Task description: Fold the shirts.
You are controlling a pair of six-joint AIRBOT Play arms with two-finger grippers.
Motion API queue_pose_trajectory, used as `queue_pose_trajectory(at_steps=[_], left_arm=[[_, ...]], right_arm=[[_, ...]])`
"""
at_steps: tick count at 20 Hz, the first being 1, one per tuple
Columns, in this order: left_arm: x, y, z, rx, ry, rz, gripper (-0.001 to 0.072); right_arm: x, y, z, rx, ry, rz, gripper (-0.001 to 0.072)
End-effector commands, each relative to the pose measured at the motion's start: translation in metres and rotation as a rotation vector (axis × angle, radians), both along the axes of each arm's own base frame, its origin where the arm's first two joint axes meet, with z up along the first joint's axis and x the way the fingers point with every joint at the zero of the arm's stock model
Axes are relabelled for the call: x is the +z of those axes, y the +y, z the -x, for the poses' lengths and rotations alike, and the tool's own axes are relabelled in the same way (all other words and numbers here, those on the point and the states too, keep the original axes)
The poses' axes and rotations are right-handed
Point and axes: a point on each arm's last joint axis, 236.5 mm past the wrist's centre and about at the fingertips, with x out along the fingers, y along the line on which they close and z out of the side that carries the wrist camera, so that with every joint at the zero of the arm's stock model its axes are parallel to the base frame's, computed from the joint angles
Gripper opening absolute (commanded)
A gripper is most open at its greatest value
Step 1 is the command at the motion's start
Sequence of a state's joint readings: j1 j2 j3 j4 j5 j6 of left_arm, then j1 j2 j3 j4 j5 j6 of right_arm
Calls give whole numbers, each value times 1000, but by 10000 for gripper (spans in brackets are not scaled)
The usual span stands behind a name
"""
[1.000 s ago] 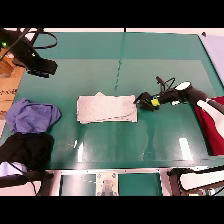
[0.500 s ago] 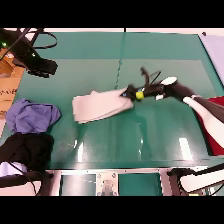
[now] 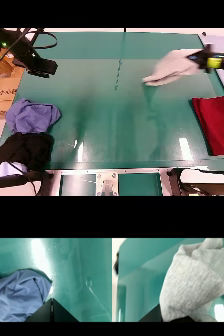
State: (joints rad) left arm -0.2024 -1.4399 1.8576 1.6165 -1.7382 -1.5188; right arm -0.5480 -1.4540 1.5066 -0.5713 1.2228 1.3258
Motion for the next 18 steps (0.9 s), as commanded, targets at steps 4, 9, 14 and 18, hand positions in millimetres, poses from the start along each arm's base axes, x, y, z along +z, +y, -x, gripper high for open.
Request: queue_pose_trajectory(at_steps=[4,9,14,18], left_arm=[[1,0,-1,1,-6,1,27],[2,-1,-6,1,-26,6,27],[2,-1,-6,2,-26,7,27],[2,-2,-5,0,-25,9,27]], right_arm=[[17,-209,75,-470,-25,31,11],[2,-258,111,-580,4,8,12],[7,-242,129,-516,60,-41,12],[-31,-226,174,-516,337,-65,12]])
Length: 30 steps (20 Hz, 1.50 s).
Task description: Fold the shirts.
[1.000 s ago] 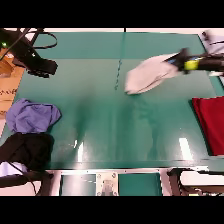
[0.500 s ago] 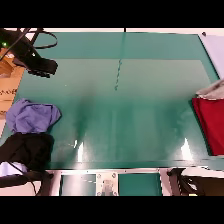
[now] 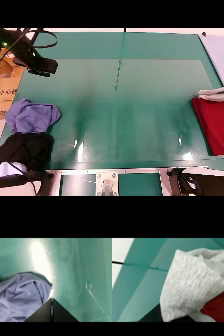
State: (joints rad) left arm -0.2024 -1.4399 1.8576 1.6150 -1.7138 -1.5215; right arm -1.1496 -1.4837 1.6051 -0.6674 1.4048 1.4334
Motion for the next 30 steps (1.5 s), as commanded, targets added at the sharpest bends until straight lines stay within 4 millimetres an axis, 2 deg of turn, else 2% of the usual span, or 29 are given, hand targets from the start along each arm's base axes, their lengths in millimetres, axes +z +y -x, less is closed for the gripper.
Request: queue_pose_trajectory(at_steps=[1,3,7,9,15,18,19,20,21,22,24,26,28,29,30], left_arm=[[0,0,0,-2,-1,3,27],[1,0,0,-3,-2,2,27],[1,-1,-1,-5,-4,6,27],[1,-6,0,-13,-1,23,27],[1,-12,2,-23,4,48,27],[1,-13,2,-12,5,53,27],[1,-13,2,-4,6,56,27],[1,-13,2,-4,5,56,27],[1,-13,1,-4,4,56,27],[0,-13,1,-4,3,56,27],[0,-14,-3,-5,-12,59,27],[2,-15,-8,-7,-35,64,27],[4,-16,-14,-9,-60,68,27],[5,-16,-16,-9,-70,70,27],[6,-17,-17,-9,-78,72,27]], right_arm=[[-37,13,51,-13,278,-83,12],[-50,16,79,-9,411,-62,12],[-57,7,112,-79,557,-21,12],[-70,2,131,-113,644,-16,12],[-149,4,214,-184,1012,-52,13],[-188,-2,230,-190,1063,3,16],[-197,-3,229,-192,1058,16,164],[-201,-2,230,-190,1057,17,552],[-202,-2,229,-190,1058,15,716],[-197,-2,230,-189,1061,9,716],[-174,-3,219,-223,1043,-17,715],[-142,-7,183,-224,931,-6,708],[-105,1,118,-170,739,22,681],[-91,13,85,-124,653,32,601],[-78,31,51,-63,569,39,478]])
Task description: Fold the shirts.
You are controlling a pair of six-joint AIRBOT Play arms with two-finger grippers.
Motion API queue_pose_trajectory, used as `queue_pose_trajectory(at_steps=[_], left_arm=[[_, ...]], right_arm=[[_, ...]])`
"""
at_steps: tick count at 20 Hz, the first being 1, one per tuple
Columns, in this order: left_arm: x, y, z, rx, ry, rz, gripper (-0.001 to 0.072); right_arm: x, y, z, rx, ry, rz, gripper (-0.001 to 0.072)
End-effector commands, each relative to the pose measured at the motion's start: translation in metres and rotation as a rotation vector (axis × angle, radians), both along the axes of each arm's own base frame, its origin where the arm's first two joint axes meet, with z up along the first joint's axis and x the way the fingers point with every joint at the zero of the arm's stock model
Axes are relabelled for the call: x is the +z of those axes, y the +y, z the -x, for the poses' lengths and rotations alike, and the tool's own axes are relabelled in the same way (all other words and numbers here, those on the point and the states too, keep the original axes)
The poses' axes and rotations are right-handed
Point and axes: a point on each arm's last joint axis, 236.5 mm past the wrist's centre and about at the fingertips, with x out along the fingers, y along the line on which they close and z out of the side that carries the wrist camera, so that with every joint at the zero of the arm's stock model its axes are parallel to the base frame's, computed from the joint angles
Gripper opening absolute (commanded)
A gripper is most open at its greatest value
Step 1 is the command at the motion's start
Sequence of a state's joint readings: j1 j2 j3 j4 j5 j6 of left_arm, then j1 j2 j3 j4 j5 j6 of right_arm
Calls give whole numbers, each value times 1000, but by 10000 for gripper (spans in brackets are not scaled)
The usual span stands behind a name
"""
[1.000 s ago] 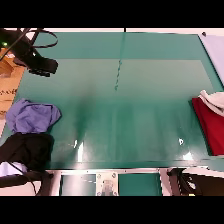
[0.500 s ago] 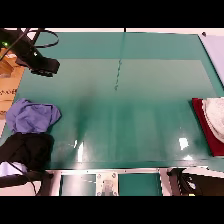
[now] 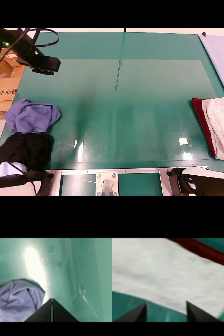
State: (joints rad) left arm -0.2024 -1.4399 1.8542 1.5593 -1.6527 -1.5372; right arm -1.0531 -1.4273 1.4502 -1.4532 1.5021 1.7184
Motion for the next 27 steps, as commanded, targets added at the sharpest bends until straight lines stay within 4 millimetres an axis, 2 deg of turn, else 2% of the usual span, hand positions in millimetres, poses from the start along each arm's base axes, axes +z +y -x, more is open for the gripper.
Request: queue_pose_trajectory(at_steps=[1,2,4,6,8,9,11,13,14,16,18,21,27], left_arm=[[4,-1,-6,2,-32,7,27],[4,-1,-4,4,-26,9,26],[5,-6,5,2,-1,33,26],[8,-14,16,0,5,79,26],[-4,-23,43,-2,38,132,26],[-14,-23,60,6,64,146,27],[-44,-18,101,45,113,164,26],[-74,-11,136,76,154,162,26],[-87,-8,149,80,176,157,26],[-100,-5,161,83,202,150,27],[-100,-6,156,86,182,155,27],[-97,-9,142,91,121,173,27],[-97,-9,141,91,119,173,27]], right_arm=[[52,55,-109,186,-295,-44,230],[59,85,-137,295,-352,-65,26],[60,141,-167,494,-365,-85,11],[55,193,-178,642,-357,-94,11],[41,237,-168,708,-348,-107,11],[31,256,-154,744,-341,-115,11],[3,298,-113,829,-305,-150,11],[-24,328,-80,862,-292,-164,12],[-34,338,-71,874,-292,-170,12],[-41,356,-63,894,-294,-210,12],[-42,363,-59,918,-284,-223,12],[-42,363,-59,918,-283,-221,12],[-42,363,-59,918,-283,-221,12]])
